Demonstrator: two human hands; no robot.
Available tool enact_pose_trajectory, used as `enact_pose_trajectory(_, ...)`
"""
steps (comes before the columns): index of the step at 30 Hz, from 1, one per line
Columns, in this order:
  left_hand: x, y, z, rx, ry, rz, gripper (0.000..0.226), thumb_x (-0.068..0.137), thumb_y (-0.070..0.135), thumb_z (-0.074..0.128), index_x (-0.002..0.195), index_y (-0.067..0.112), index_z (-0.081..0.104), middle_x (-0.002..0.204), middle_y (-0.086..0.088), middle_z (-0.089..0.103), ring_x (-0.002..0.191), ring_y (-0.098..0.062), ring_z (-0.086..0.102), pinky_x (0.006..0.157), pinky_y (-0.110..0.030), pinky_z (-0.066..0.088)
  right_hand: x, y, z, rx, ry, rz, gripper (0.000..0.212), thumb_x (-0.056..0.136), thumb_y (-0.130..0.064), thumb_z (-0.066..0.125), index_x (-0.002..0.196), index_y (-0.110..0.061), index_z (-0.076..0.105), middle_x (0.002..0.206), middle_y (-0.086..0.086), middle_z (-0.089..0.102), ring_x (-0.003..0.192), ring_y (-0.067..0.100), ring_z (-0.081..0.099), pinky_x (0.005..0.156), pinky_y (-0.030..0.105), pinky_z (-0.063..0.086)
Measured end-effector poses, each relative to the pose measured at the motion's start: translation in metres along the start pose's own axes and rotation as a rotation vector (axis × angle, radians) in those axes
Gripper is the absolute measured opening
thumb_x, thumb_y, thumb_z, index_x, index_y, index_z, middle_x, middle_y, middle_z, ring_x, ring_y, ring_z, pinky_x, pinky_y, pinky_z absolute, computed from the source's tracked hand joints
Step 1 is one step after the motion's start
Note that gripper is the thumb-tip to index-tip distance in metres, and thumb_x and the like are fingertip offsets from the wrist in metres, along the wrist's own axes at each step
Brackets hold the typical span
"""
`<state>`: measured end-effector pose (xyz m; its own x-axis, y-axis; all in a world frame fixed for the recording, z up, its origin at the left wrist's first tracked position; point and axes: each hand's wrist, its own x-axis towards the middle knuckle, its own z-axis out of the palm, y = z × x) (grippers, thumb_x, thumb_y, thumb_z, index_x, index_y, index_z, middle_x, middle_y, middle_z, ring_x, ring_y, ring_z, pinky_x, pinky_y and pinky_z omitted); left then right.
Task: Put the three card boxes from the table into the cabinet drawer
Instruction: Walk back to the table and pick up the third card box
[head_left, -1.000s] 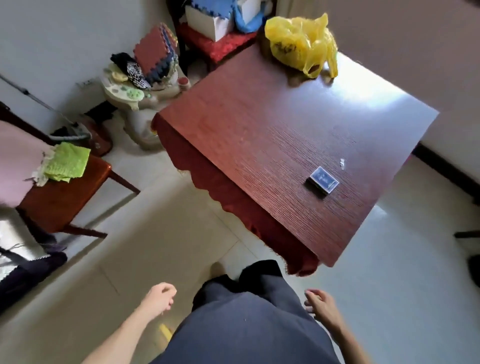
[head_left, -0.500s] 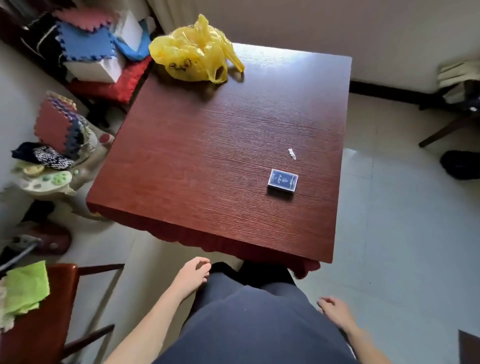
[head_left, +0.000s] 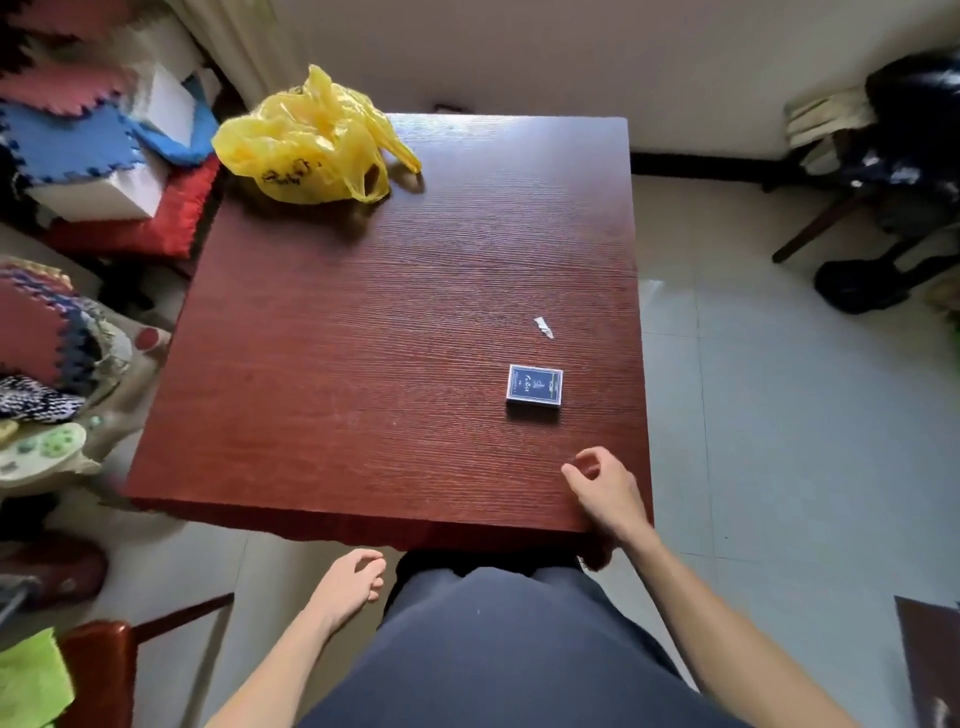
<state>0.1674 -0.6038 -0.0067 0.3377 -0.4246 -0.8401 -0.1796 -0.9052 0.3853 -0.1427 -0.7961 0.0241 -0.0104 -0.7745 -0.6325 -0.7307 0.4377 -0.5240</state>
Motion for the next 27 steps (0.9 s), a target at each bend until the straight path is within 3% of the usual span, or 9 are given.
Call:
enact_pose_trajectory(4,0.0,0.006,-0.009,-0.068,0.019,0.015,0.016,0.097,0.015,0.052,0.111,0.011,0.061,0.087,-0.007,0.064,0.064,-0.01,0.057,0.044,-0.009,0.041,0.037,-0.056,0.011,-0.099,0.084,-0.001,0.061,0.083,-0.058,0.061,0.133,-0.025,0.048,0.124,0.008,0.056,0.113,0.033,0.061,0.093,0.045,0.048)
enact_pose_trajectory(11,-0.011,-0.019,-0.017,-0.125,0.038,-0.069,0.017,0.097,0.018,0.052,0.11,0.012,0.062,0.083,-0.005,0.065,0.062,-0.014,0.055,0.054,-0.019,0.042,0.082,-0.113,0.037,-0.335,0.143,-0.026,0.085,0.077,-0.074,0.063,0.143,-0.026,0.039,0.142,0.019,0.041,0.128,0.042,0.047,0.1,0.059,0.042)
enact_pose_trajectory(20,-0.023,-0.037,-0.021,-0.144,0.039,-0.121,0.019,0.097,0.016,0.051,0.114,0.011,0.06,0.088,-0.004,0.063,0.061,-0.009,0.052,0.055,-0.015,0.043,0.099,-0.121,0.051,-0.407,0.131,0.054,0.076,0.076,-0.062,0.071,0.135,-0.022,0.044,0.145,0.021,0.037,0.129,0.043,0.044,0.102,0.059,0.042)
enact_pose_trajectory(27,-0.012,-0.037,-0.029,-0.038,0.001,-0.088,0.02,0.098,0.017,0.051,0.115,0.011,0.06,0.1,-0.008,0.063,0.07,-0.011,0.056,0.059,-0.016,0.045,0.075,-0.102,0.038,-0.214,0.122,0.057,0.074,0.07,-0.061,0.071,0.132,-0.029,0.047,0.137,0.016,0.043,0.125,0.039,0.048,0.1,0.052,0.044)
